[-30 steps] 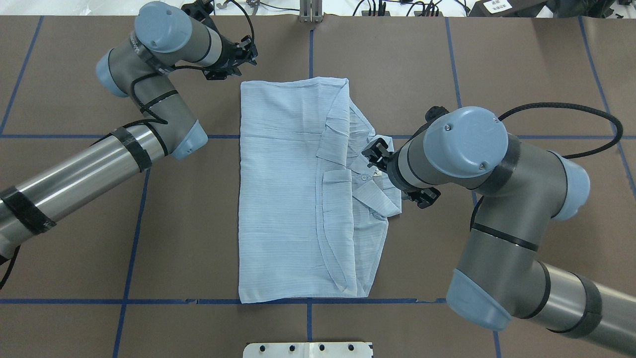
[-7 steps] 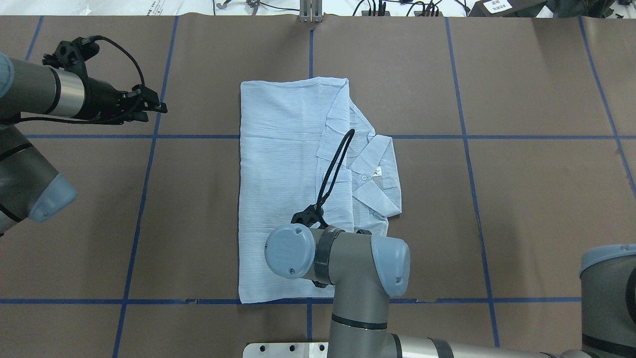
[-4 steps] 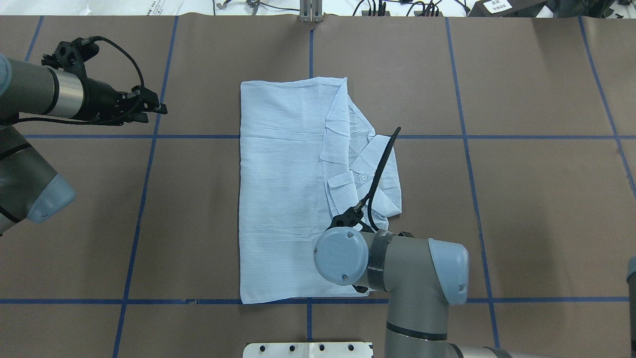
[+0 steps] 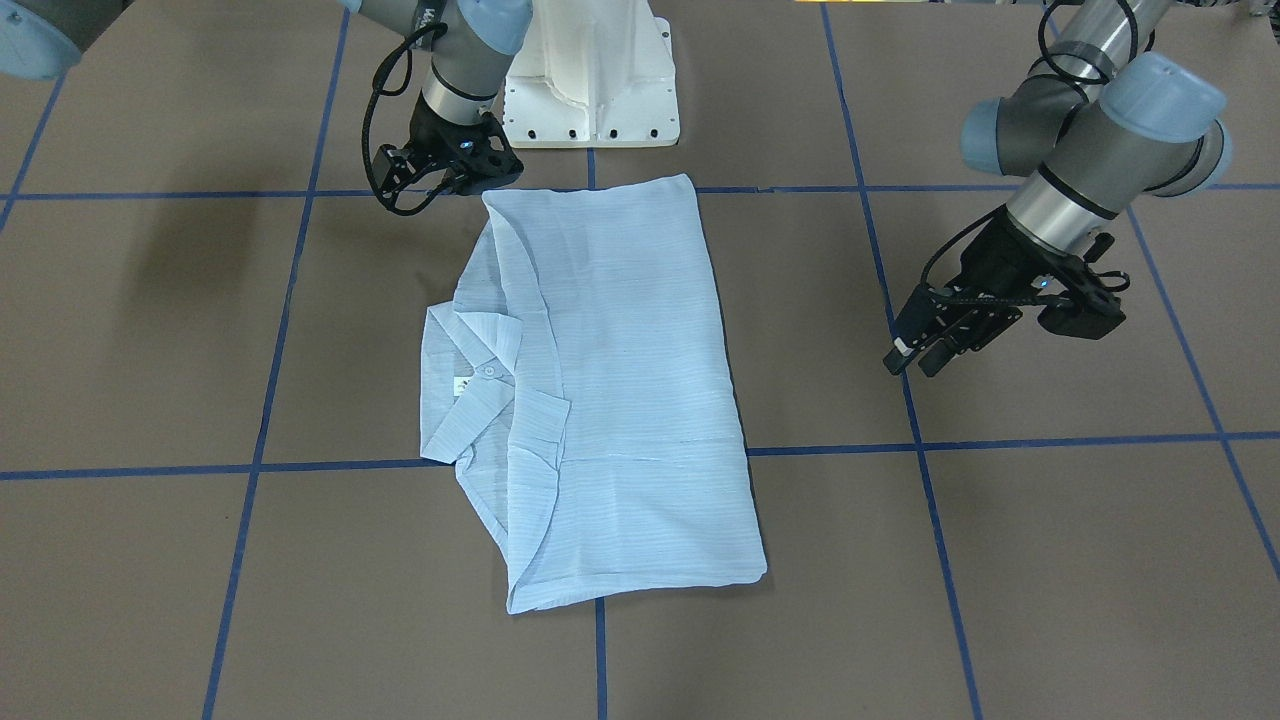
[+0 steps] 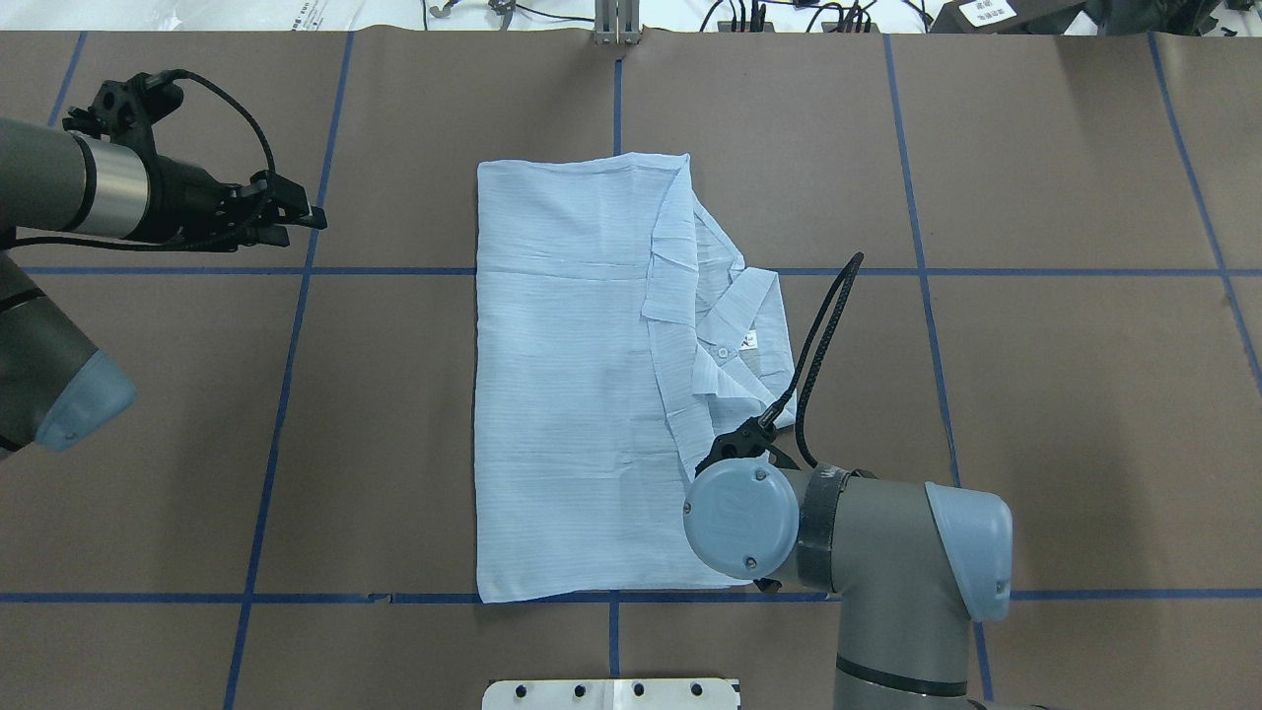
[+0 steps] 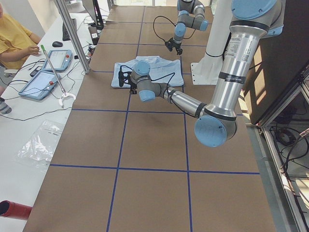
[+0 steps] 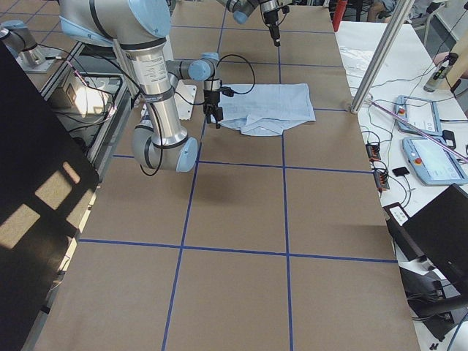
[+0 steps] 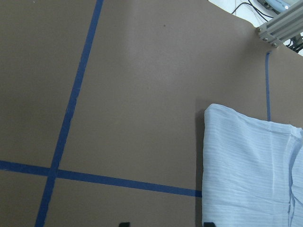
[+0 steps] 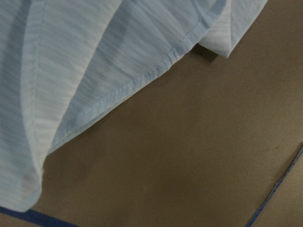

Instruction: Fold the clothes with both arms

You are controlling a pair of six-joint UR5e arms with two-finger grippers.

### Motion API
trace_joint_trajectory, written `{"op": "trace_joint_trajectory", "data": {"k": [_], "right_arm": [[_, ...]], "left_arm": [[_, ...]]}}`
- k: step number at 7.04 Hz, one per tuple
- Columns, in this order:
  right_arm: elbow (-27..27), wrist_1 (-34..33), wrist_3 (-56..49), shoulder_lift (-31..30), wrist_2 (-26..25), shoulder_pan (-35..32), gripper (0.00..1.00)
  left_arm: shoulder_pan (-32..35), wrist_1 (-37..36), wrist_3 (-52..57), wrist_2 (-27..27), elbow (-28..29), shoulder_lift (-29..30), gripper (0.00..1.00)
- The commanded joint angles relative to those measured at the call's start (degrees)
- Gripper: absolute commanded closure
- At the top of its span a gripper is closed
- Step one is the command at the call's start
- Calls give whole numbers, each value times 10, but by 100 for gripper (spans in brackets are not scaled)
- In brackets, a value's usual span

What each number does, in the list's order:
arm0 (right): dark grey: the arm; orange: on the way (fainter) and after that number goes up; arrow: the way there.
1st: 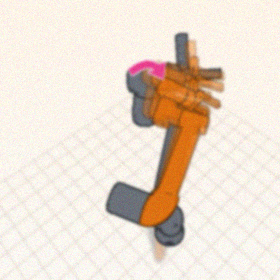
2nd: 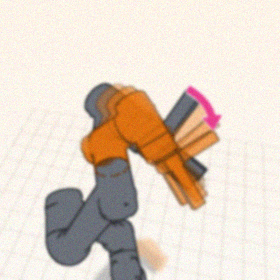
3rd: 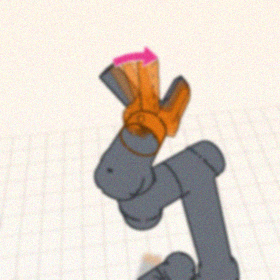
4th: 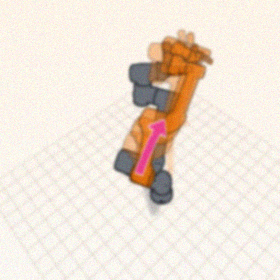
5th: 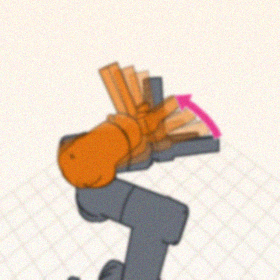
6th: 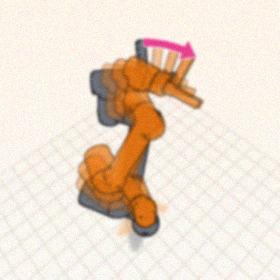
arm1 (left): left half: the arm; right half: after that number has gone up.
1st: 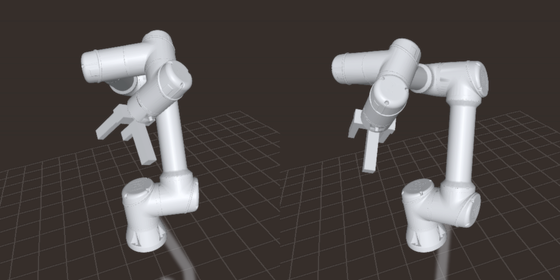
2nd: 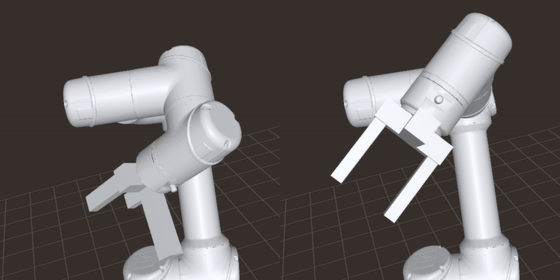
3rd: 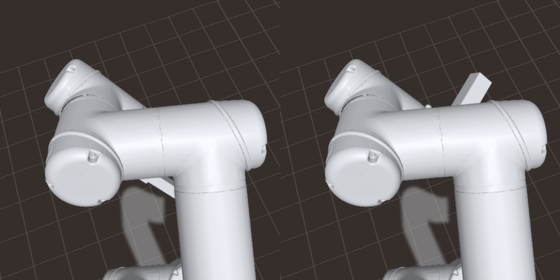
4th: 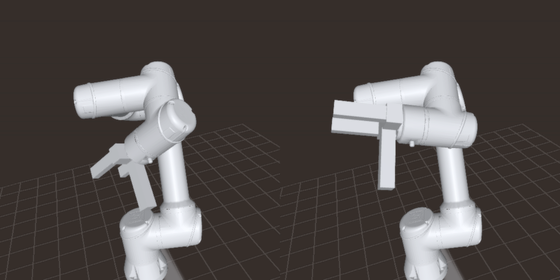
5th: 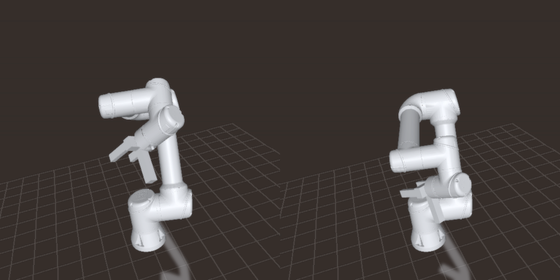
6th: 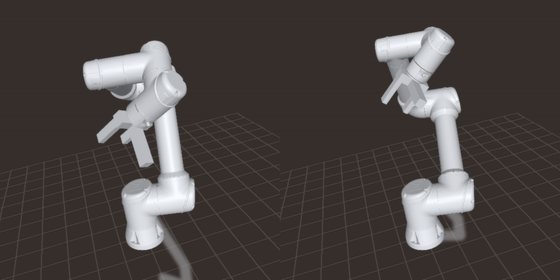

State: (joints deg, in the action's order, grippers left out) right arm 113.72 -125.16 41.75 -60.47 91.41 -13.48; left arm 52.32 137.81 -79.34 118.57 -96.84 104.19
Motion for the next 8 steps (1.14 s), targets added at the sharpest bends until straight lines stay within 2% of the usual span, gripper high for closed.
{"op": "trace_joint_trajectory", "data": {"k": [1, 2, 3, 5, 8], "right_arm": [[-14, 44, 1, 17, -2, -20, 0], [-51, 87, 2, 35, -2, -33, 0], [-80, 100, 2, 60, -2, -40, 0], [-160, 141, 2, 107, -2, -48, 0], [-190, 168, -4, 109, 2, -67, 0]], "left_arm": [[1, 0, 0, 1, -7, -2, 40], [1, 0, 5, 12, -38, -40, 40], [11, 0, 6, 26, -57, -62, 40], [15, 1, 6, 32, -63, -69, 40], [16, 1, 5, 32, -63, -72, 40]]}}
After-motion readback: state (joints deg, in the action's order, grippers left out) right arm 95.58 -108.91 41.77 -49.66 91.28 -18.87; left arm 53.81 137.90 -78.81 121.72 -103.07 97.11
